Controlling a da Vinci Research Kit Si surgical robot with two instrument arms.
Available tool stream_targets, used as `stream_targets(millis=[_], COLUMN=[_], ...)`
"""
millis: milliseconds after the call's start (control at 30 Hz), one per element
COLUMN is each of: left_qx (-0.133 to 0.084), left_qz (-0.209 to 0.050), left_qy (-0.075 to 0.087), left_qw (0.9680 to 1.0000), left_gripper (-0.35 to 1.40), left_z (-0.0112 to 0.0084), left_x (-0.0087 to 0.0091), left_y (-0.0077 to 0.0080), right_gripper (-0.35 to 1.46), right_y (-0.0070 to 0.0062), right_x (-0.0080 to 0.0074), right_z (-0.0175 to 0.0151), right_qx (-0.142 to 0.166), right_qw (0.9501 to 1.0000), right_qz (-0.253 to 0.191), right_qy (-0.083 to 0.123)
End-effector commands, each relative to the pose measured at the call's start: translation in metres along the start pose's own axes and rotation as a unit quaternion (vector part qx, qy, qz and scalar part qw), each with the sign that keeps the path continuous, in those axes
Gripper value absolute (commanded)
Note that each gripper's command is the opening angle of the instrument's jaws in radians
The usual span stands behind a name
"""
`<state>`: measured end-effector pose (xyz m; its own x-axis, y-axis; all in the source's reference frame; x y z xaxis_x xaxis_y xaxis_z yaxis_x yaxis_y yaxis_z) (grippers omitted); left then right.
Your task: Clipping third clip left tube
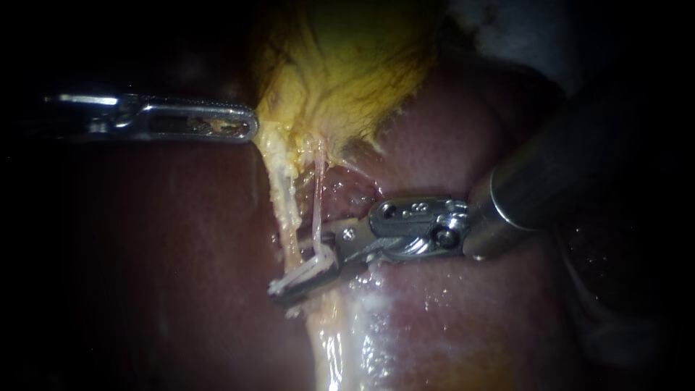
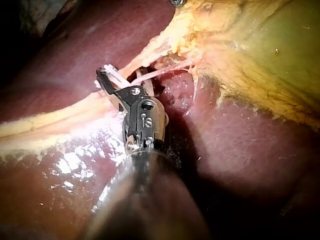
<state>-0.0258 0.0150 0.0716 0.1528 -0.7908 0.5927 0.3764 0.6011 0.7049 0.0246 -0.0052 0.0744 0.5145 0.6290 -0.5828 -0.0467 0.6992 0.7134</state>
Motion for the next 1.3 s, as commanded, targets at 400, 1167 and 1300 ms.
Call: stream_targets(millis=[400, 1167, 1300], left_qx=[0.000, 0.000, 0.000], left_qz=[0.000, 0.000, 0.000], left_qy=[0.000, 0.000, 0.000], left_qw=[1.0000, 1.0000, 1.0000], left_gripper=[-0.35, -0.35, -0.35], left_z=[0.0000, -0.0001, -0.0001], left_x=[0.0000, 0.0000, 0.0000], left_y=[-0.0001, -0.0003, -0.0003], right_gripper=[0.54, 0.54, 0.54], right_y=[0.0007, 0.0010, 0.0008], right_x=[-0.0009, 0.0016, 0.0023], right_z=[-0.0044, -0.0125, -0.0118], right_qx=[0.012, 0.115, 0.131], right_qw=[0.9999, 0.9915, 0.9884], right_qz=[-0.001, 0.003, 0.018], right_qy=[-0.002, 0.060, 0.074])
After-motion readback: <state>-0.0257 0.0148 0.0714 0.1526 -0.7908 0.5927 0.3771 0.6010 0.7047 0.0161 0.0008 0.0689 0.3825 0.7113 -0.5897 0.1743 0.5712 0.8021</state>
